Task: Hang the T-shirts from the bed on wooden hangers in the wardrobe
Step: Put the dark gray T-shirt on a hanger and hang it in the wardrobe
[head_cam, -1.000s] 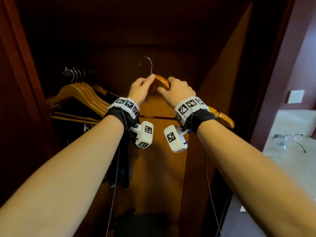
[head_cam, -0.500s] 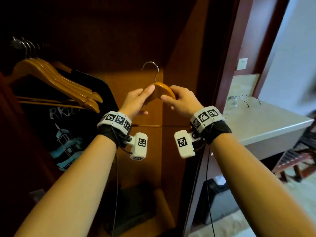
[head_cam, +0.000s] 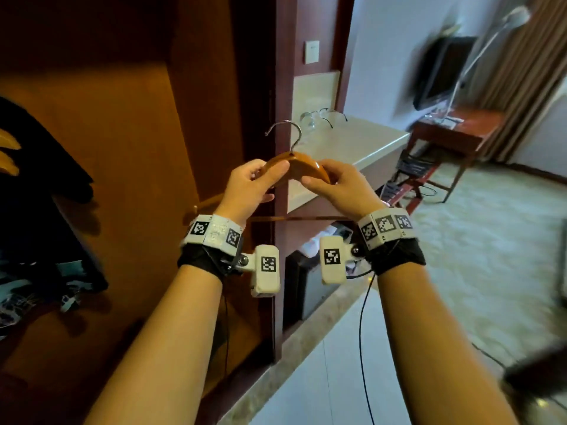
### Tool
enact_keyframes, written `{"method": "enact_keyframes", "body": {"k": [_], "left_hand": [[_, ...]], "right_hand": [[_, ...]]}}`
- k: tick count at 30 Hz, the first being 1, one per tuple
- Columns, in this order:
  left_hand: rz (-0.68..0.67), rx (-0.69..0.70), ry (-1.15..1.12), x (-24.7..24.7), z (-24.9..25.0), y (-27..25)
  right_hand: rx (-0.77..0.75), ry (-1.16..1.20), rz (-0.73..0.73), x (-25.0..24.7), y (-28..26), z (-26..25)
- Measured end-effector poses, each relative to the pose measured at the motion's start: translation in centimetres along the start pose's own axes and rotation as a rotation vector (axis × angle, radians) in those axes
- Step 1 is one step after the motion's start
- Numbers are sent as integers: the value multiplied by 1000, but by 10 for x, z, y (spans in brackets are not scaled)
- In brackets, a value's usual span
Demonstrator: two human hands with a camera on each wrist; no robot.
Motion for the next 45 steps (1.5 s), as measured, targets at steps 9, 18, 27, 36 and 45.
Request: {"method": "enact_keyframes", "body": {"k": [9,18,27,36,45], "left_hand": [[-243,-73,-106,178,-28,32],[-363,-109,-101,366,-48,83],[-440,-108,-103,520,-71,151],[-658,-110,-79,696,-109,275],[-860,-54,-130,886,-93,417]], "right_hand": [[115,40,280,-113,-62,125],[263,-20,382,-243,-72,256],[393,-129,494,-348,-59,362],[455,-125,620,-466,-8,491],[579,-206,819,-613,68,608]]}}
Point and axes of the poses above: each hand's wrist, its own y-axis towards the middle knuckle, its own x-axis out of the palm, z = x × y, the point moved 3 cm from there along y, towards the middle knuckle, and after that the axes turned 2 degrees about y, right-handed, at the moved point
